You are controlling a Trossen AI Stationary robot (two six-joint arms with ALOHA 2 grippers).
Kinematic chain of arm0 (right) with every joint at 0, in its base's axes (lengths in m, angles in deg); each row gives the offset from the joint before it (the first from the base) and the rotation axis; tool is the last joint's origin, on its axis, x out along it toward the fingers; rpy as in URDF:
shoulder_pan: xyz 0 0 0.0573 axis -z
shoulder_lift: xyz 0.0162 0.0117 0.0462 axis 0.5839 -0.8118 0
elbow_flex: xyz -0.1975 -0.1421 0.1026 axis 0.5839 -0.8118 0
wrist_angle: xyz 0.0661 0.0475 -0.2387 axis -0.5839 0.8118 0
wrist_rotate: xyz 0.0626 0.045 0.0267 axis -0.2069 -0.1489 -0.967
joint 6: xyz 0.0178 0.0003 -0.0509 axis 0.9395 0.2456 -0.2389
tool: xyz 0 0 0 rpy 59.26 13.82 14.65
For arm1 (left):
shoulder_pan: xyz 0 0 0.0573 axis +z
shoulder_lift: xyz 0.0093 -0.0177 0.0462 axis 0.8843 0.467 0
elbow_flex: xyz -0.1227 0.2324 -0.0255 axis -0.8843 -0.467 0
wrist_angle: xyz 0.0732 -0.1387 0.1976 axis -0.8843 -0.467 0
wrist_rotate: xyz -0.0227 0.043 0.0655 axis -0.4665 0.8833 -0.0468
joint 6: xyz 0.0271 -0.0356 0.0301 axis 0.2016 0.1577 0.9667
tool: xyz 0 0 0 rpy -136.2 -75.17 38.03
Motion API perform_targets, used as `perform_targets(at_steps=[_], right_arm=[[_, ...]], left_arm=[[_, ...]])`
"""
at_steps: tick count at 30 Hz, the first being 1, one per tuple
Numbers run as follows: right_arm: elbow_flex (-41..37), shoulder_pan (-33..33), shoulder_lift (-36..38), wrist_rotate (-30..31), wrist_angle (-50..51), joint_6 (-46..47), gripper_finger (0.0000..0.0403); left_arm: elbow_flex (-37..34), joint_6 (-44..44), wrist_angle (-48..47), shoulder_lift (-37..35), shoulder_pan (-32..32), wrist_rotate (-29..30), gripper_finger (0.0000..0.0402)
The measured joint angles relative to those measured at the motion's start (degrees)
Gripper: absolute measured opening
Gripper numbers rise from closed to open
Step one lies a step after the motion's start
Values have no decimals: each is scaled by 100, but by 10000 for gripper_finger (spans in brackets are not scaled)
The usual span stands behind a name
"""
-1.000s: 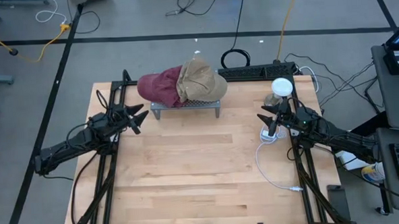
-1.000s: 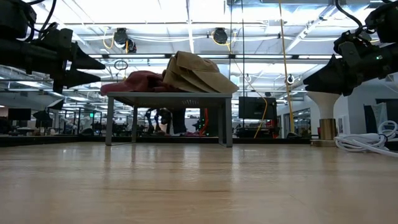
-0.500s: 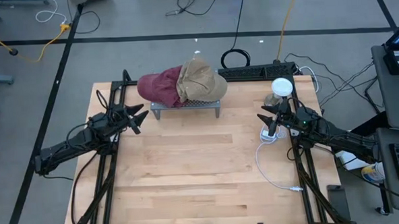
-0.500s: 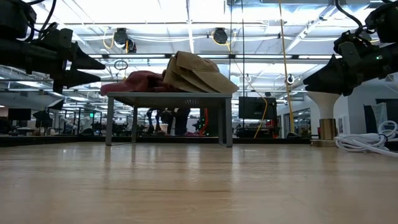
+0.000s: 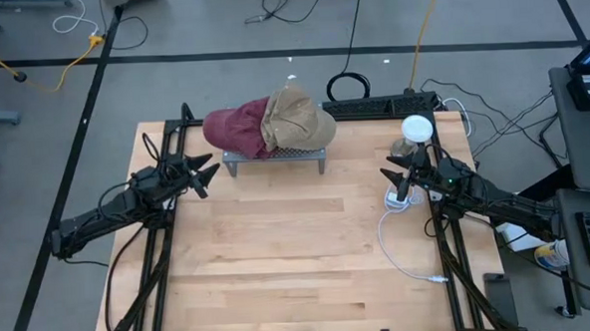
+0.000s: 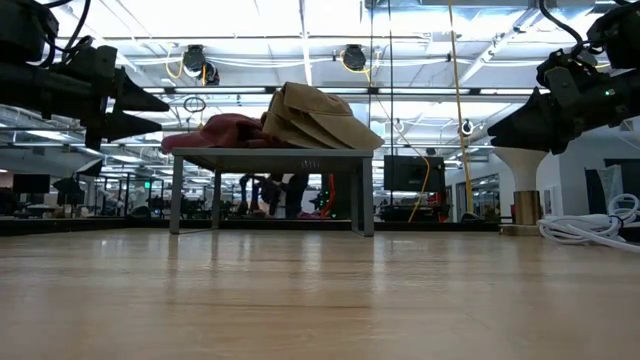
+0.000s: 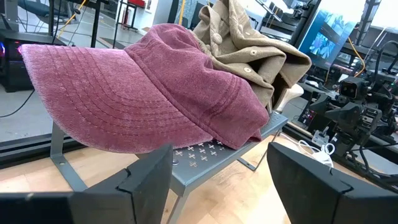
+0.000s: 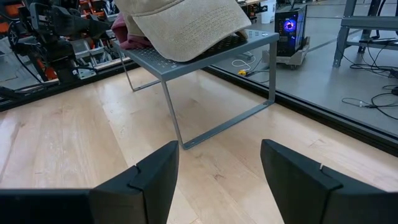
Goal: Pick & Place hat
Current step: Return to Home Position
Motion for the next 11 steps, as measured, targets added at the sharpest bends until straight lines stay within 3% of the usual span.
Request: perform_targets(at_steps=[11], right_arm=[[1,-1,0,0,0,0,219]], left_arm=[[0,0,0,0,0,0,258]])
